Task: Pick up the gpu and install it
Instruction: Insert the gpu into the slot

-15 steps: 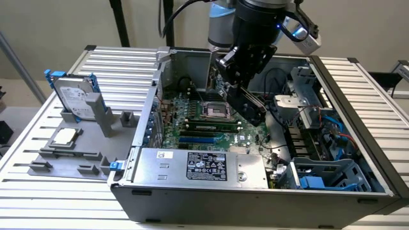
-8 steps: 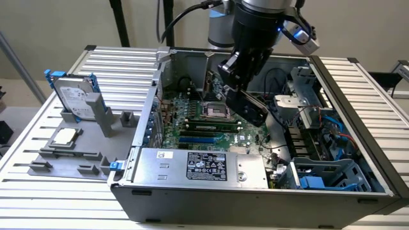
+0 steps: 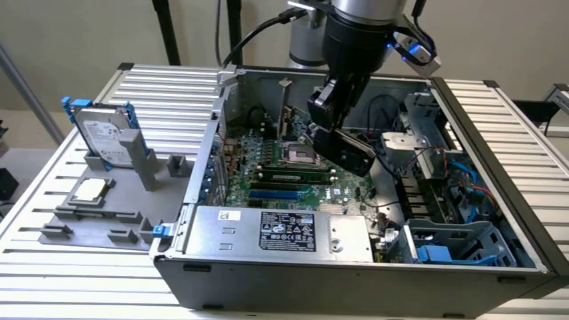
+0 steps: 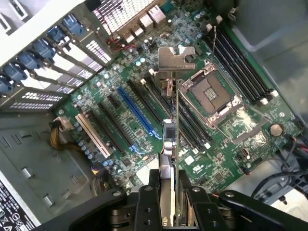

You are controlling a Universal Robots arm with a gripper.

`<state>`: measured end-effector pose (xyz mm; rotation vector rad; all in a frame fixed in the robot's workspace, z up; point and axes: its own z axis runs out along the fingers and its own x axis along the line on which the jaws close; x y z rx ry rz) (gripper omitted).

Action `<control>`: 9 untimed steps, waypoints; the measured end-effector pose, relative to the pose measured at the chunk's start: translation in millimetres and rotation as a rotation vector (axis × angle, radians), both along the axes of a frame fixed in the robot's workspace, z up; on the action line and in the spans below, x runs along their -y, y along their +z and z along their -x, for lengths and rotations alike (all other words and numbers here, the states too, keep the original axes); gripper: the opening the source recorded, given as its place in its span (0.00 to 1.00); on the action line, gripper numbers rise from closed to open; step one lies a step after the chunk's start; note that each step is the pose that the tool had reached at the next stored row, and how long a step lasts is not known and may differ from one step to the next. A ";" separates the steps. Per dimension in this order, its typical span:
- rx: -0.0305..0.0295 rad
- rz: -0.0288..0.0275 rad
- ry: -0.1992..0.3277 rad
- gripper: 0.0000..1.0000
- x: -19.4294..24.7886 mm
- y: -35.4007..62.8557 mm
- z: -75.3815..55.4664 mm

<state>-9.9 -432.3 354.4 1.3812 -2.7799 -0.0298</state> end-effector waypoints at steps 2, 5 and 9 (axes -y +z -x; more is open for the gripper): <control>0.0001 0.0000 0.037 0.27 0.0 -1.4 0.0; 0.0002 -0.0001 0.091 0.27 0.0 -3.4 0.0; 0.0001 0.0000 0.163 0.27 0.0 -5.9 0.0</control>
